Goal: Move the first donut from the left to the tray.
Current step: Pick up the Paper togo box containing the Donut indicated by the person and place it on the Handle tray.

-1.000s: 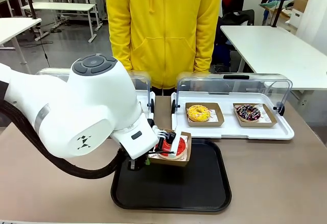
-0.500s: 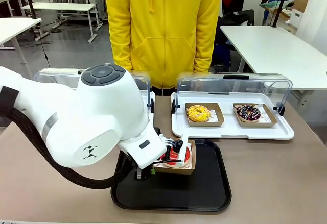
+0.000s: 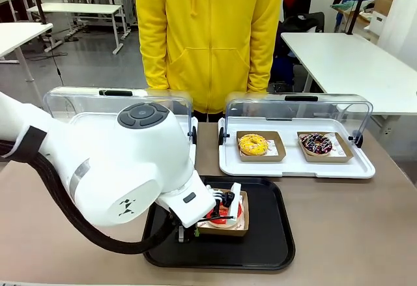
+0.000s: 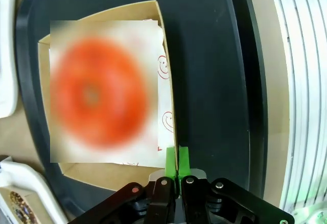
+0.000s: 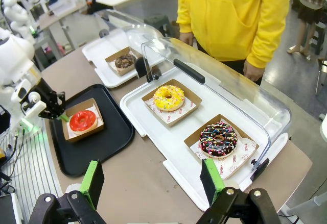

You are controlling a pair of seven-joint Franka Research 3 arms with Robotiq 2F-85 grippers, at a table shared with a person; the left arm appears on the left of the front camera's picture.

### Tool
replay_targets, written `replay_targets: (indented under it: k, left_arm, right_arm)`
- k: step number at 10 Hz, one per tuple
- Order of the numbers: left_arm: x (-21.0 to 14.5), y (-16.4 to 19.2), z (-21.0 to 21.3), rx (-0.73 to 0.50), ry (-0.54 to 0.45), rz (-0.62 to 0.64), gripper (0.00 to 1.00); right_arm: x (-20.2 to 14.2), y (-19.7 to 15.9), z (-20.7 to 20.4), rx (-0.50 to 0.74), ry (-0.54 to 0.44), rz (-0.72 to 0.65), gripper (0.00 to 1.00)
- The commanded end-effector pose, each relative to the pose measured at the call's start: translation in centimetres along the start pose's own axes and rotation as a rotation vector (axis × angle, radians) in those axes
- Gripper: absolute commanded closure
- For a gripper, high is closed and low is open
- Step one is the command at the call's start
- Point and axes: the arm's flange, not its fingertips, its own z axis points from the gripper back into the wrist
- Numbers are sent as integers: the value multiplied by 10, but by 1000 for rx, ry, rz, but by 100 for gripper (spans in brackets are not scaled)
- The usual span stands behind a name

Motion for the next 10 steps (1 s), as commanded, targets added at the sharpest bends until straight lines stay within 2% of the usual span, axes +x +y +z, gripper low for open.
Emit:
replay_targets:
  k: [1,6,7,8,9,10]
  left_arm:
    - [-1,-2,-7,-20,-13,23,98]
    - [0,0,-11,-53,-34,47,98]
    - [0,-1,-9,-51,-34,29,41]
    - [0,-1,-4,-55,-37,29,42]
    - [2,-1,5,-56,-37,32,0]
    - [3,-1,16,-60,-40,34,0]
  right_arm:
    - [2,-1,0,3,-25,25,0]
    - [2,-1,0,3,-25,25,0]
    - [2,-1,0,3,-25,25,0]
    - [2,-1,0,3,-25,25,0]
    - [2,-1,0,3,-25,25,0]
    - [2,-1,0,3,-25,25,0]
